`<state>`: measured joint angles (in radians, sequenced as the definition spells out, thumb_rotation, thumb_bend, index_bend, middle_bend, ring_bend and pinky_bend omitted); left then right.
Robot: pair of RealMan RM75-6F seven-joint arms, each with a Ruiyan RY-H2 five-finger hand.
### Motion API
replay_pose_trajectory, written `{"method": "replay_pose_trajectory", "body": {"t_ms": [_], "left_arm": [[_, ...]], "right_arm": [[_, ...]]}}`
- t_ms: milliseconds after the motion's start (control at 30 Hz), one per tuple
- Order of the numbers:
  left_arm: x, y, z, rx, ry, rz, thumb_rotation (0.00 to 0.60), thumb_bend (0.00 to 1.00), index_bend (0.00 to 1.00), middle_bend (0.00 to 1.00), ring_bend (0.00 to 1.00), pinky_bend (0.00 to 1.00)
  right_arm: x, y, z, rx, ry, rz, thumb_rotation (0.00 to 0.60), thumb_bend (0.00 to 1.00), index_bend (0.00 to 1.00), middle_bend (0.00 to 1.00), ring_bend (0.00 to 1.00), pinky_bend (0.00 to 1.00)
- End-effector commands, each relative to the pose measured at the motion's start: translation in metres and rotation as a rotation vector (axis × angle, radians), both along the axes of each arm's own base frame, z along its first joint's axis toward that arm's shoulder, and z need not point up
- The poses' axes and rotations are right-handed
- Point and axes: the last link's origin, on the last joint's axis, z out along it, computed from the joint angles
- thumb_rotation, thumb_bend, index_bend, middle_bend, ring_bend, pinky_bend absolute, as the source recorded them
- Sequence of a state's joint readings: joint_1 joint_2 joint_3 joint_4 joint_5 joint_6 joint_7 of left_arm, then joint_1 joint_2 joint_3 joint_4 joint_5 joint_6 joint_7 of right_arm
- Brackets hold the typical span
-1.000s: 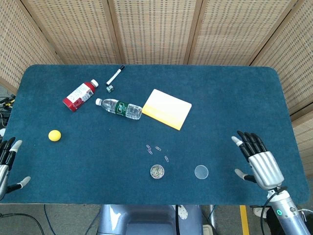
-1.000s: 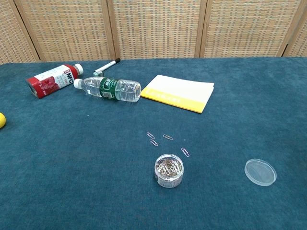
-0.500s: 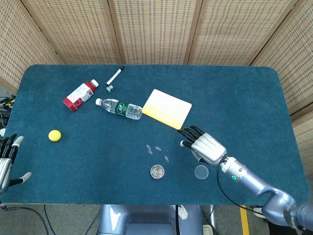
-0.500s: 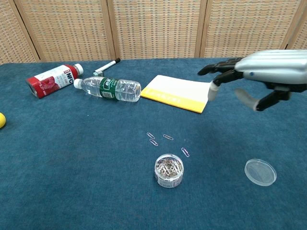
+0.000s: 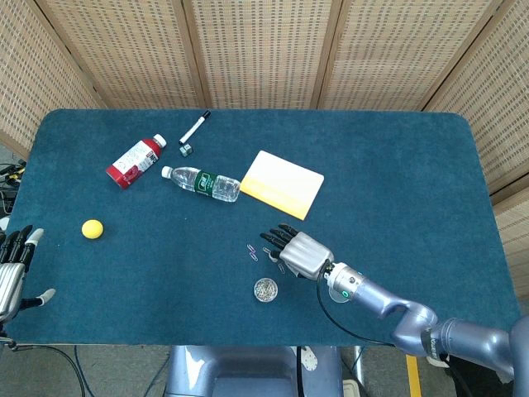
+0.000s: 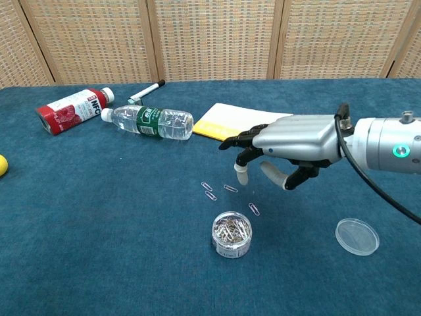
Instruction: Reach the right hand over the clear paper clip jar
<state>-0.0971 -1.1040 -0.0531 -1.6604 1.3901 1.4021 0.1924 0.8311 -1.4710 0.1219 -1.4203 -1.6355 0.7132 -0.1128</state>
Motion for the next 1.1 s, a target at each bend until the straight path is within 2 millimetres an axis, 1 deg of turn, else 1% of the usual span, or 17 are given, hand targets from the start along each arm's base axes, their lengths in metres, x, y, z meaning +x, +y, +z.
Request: {"method": "replay_pose_trajectory", "body": {"t_ms": [33,300,533,833,933,1100], "left_arm": [[0.000,0.000,-0.001,-0.003,0.002,0.000,0.600,0.00,0.00,0.00,0.00,0.00],[0.000,0.000,-0.002,-0.005,0.004,-0.001,0.600,0.00,0.00,0.00,0.00,0.00],[0.000,0.000,-0.002,-0.005,0.003,0.001,0.600,0.00,0.00,0.00,0.00,0.00],[0.000,0.000,-0.003,-0.010,0.005,0.002,0.600,0.00,0.00,0.00,0.00,0.00],[0.000,0.000,-0.003,-0.010,0.006,0.002,0.600,0.00,0.00,0.00,0.00,0.00],[-0.001,0.001,-0.005,-0.018,0.006,0.005,0.600,0.00,0.00,0.00,0.00,0.00]], "right_arm": [[-0.002,0.002,-0.011,0.009,0.027,0.003,0.600,0.84,0.36,0.00,0.00,0.05],[0.001,0.007,-0.027,0.028,0.053,-0.003,0.600,0.84,0.37,0.00,0.00,0.05],[-0.008,0.010,-0.036,0.029,0.099,-0.009,0.600,0.84,0.37,0.00,0.00,0.05],[-0.015,0.009,-0.037,0.016,0.124,-0.018,0.600,0.84,0.39,0.00,0.00,0.05],[-0.022,0.005,-0.034,-0.005,0.147,-0.021,0.600,0.84,0.39,0.00,0.00,0.05],[-0.045,-0.004,-0.022,-0.061,0.196,-0.059,0.600,0.84,0.41,0.00,0.00,0.05]]}}
